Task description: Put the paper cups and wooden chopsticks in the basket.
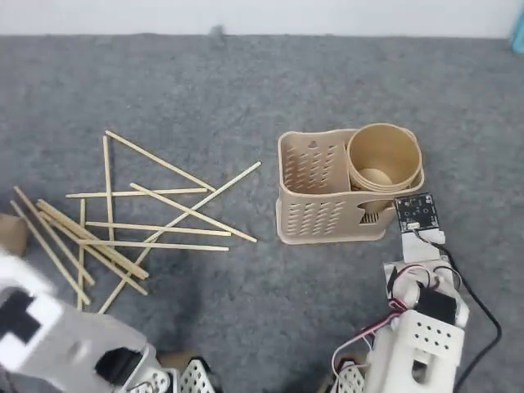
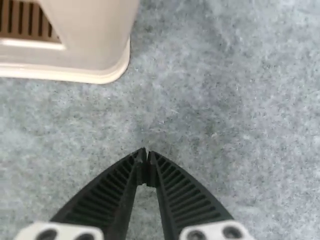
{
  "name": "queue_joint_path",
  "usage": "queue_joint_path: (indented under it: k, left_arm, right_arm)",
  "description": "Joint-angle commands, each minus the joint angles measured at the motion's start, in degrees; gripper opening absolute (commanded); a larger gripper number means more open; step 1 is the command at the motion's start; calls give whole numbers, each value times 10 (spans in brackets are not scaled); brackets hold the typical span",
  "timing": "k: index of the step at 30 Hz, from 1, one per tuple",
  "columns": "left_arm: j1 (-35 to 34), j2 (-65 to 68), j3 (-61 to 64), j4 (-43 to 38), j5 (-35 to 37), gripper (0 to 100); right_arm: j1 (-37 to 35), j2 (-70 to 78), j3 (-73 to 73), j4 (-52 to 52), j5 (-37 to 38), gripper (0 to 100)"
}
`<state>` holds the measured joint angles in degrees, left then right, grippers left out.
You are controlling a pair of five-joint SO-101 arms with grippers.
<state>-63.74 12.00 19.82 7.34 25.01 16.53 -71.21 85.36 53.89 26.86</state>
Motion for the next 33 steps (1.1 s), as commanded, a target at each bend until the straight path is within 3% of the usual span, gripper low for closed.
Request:
queue_joint_path:
  k: [1,6,11,18,25,31,33]
  left_arm:
    - [4,-110,-26,136,-73,12]
    - [-17,-184,-28,244,-119,12]
    - [-50,-218,-56,354,-208,12]
    - [-80,-207,-69,438,-330,13]
    - [-105,-146,-78,450,-426,13]
    - [-114,-73,-131,455,-436,21]
    - [-113,-51,-143,455,-436,70]
  right_arm:
    - [-1,-10,-5,7,9,8]
    - [-1,-10,-5,7,9,8]
    - [-1,-10,-5,7,9,8]
    - [-1,-10,-5,7,9,8]
    - [-1,-10,-4,7,10,8]
    - [-1,-10,-4,7,18,8]
    - [-1,-10,-4,7,18,8]
